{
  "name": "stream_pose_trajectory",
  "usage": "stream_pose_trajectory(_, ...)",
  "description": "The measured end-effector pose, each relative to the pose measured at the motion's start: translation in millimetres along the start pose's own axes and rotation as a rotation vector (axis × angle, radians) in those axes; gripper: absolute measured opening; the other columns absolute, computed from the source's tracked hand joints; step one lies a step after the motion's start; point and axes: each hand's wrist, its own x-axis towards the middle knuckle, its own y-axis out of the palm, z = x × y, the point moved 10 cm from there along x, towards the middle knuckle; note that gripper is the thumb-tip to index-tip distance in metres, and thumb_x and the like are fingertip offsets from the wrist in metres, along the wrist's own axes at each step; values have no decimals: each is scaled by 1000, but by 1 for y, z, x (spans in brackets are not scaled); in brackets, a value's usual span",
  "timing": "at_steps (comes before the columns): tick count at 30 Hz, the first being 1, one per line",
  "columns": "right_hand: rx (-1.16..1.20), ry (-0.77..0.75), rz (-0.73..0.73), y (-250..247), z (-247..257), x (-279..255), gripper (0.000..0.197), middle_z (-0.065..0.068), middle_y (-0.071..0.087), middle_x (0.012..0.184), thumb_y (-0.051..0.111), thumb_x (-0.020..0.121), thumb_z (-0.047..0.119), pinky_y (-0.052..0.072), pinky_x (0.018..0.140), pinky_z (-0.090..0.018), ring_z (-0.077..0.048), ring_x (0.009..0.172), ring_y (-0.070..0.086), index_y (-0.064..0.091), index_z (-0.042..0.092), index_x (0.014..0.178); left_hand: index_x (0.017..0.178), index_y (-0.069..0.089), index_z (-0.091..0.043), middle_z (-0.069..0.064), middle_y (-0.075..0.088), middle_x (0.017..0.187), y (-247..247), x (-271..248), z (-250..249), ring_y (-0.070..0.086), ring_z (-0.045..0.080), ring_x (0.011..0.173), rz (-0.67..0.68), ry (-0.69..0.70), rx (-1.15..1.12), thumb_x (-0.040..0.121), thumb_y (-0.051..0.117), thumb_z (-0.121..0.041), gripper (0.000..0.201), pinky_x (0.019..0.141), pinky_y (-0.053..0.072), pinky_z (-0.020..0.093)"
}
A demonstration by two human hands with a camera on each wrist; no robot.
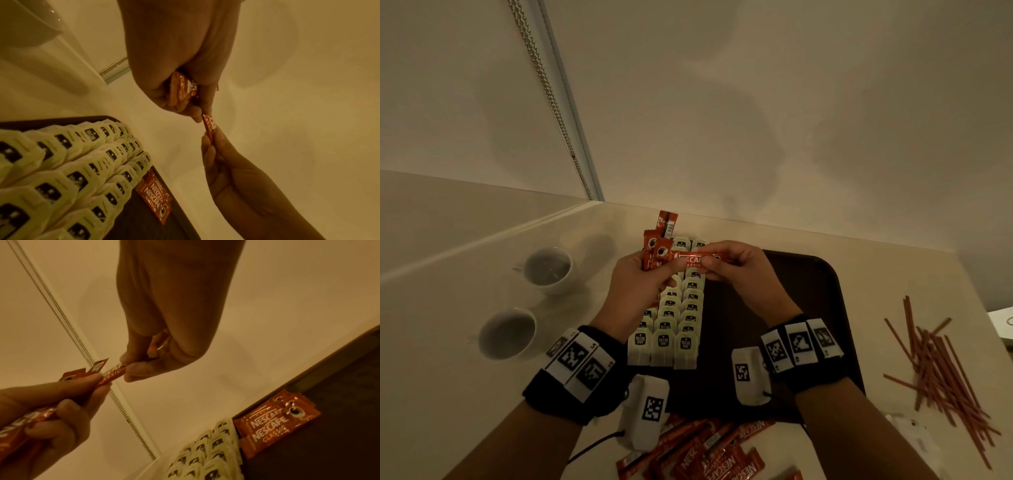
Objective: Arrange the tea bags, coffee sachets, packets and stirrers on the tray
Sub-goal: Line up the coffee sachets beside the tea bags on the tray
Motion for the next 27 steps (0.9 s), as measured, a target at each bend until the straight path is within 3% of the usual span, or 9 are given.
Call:
stream_pose_trajectory(6,-80,18,-103,-34,-2,1,19,-12,68,101,62,83,-2,58,77,-24,-17,84,69,67,1,101,93,68,-14,0,66,62,7,1,4,61,10,54,84,-35,-43,85,67,-22,12,53,47,20)
stream_pose_trajectory(10,-168,94,-278,-92,-23,1,11,-9,67,102,64,84,5,57,81,-30,-22,98,66,68,11,92,88,63,-16,-4,50,53,-10,4,10,57,11,47,34,-96,-62,90,61,-25,10,51,51,21)
stream_pose_trajectory(13,-442,191,-308,-117,-54,-2,9,0,67,100,67,84,13,53,85,-27,-13,96,63,67,20,90,83,58,-17,-4,38,55,-16,3,20,39,8,41,47,-140,-17,91,59,-27,13,49,50,22)
stream_pose_trajectory(15,-545,246,-292,-120,-74,-3,10,4,65,99,69,82,15,49,90,-29,-8,94,60,66,22,89,83,53,-17,-3,33,57,-13,2,27,30,8,42,74,-175,-64,93,56,-23,12,44,39,21)
stream_pose_trajectory(19,-552,320,-308,-119,-98,-3,12,10,62,94,72,80,16,49,89,-28,-2,88,57,63,23,85,88,51,-17,-4,35,57,-7,2,35,30,9,41,77,-273,-206,94,50,-17,6,47,28,24)
stream_pose_trajectory(23,-528,355,-349,-118,-107,2,15,13,58,96,73,79,18,47,90,-28,-3,92,54,63,21,90,93,55,-15,-4,37,55,-8,2,36,30,9,41,75,-276,-201,94,50,-17,6,47,27,25)
stream_pose_trajectory(27,-591,344,-388,-120,-107,8,17,13,54,97,71,80,18,39,82,-21,1,87,48,62,20,94,94,54,-12,-2,35,57,-11,3,38,29,9,39,71,-276,-199,94,50,-15,5,45,25,24)
